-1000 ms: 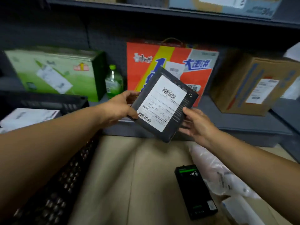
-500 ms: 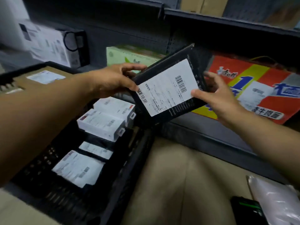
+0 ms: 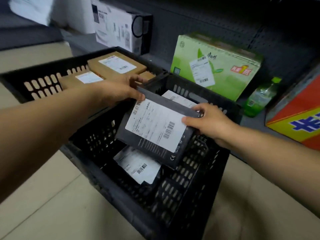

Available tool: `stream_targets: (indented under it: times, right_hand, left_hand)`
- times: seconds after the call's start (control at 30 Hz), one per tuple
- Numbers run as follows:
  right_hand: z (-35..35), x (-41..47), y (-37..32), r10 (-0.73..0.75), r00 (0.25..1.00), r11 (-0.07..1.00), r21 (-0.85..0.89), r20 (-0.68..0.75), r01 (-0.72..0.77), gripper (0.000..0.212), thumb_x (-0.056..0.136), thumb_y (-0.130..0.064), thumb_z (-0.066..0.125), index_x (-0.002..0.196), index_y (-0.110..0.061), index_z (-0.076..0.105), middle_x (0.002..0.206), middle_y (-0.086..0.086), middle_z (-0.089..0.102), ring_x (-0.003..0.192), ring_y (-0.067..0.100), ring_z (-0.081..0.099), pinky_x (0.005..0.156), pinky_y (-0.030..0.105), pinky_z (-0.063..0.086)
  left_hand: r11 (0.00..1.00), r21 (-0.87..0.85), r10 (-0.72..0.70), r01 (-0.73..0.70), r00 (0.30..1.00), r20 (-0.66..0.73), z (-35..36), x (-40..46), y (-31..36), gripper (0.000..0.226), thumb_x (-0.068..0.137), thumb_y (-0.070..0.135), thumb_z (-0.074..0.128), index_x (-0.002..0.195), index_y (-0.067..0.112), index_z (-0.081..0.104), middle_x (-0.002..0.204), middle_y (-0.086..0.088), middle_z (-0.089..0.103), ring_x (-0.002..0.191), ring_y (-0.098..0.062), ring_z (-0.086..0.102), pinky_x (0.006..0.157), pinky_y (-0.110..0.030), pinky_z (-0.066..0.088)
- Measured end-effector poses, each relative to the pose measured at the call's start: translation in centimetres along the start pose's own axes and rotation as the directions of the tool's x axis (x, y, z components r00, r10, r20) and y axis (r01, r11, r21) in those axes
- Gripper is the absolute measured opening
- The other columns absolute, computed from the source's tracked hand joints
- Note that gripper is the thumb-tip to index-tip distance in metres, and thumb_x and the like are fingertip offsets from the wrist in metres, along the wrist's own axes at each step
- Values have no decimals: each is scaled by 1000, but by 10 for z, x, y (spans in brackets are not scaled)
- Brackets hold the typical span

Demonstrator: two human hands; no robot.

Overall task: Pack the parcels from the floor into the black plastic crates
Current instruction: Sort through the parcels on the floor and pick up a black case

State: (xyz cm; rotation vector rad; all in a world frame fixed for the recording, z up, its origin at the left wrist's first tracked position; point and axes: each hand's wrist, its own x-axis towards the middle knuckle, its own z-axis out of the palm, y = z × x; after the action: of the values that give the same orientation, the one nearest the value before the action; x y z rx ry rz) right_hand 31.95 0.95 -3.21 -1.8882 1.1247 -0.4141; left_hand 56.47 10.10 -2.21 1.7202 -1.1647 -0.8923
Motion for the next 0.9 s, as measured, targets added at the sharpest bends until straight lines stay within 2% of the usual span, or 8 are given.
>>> stream_targets:
  times: [0.13, 0.27, 0.43, 0.5, 0.6, 0.7, 0.83, 0.9]
  right_hand:
    - [47, 3, 17, 254, 958, 955, 123, 129, -270, 20, 82, -15, 72, 89, -15, 54, 95, 5, 64, 91, 23, 65, 57, 32, 54]
    - [85, 10, 38, 465, 866, 860, 141, 185, -491, 29, 84, -15, 70, 110, -9, 58, 112, 10, 63, 91, 25, 60, 42, 25, 53]
    - [111, 23, 51, 653, 722, 697, 190, 230, -691, 35, 87, -10, 66, 117, 2, 53, 90, 15, 53, 66, 29, 47, 42, 37, 52]
    - [116, 29, 58, 663, 722, 700, 176, 198, -692, 39, 89, -8, 63, 123, 4, 51, 88, 13, 52, 72, 30, 51, 50, 37, 54]
    - [123, 36, 66, 647, 757, 747, 129, 87, -653, 43, 89, -6, 57, 130, 4, 46, 106, 16, 50, 99, 32, 55, 89, 41, 51]
    - [132, 33, 70, 629, 775, 777, 27, -50, -629, 43, 86, -7, 58, 126, 5, 48, 124, 21, 53, 116, 36, 53, 93, 40, 49]
    - [146, 11, 57, 401, 875, 736, -475, -270, -483, 67, 79, -32, 69, 129, -8, 33, 136, 12, 33, 124, 29, 36, 95, 36, 40]
    - [153, 4, 55, 214, 973, 700, -681, -87, -215, 86, 74, -46, 73, 136, -15, 23, 142, 10, 25, 130, 28, 26, 101, 37, 33]
  left_hand:
    - [933, 359, 67, -35, 995, -78, -3, 7, -33, 45, 82, 6, 68, 122, 22, 57, 114, 6, 63, 103, -9, 60, 94, -25, 46]
    - [657, 698, 372, -284, 928, 27, 6, 7, -43, 39, 82, 1, 57, 116, 18, 64, 112, 0, 61, 99, -14, 55, 89, -30, 47]
    - [607, 723, 409, -331, 910, 73, 4, 13, -57, 32, 83, 5, 59, 110, 18, 67, 110, -1, 63, 105, -16, 54, 87, -23, 40]
    - [622, 704, 427, -344, 902, 63, 3, 14, -58, 30, 83, 7, 60, 109, 18, 68, 109, -1, 64, 104, -16, 54, 85, -21, 39]
    - [640, 686, 430, -346, 901, 53, 0, 16, -61, 27, 83, 8, 61, 106, 19, 69, 106, 1, 64, 102, -14, 54, 84, -20, 39]
    - [651, 673, 436, -350, 899, 46, -1, 17, -62, 26, 83, 8, 60, 106, 19, 69, 106, 1, 65, 102, -15, 55, 85, -23, 41]
    - [645, 676, 433, -357, 899, 62, -1, 18, -65, 26, 85, 9, 58, 106, 19, 69, 107, 1, 64, 104, -15, 54, 84, -22, 39]
    - [641, 680, 430, -356, 900, 66, -1, 19, -65, 26, 86, 10, 58, 107, 19, 68, 106, 1, 64, 103, -15, 53, 83, -21, 38]
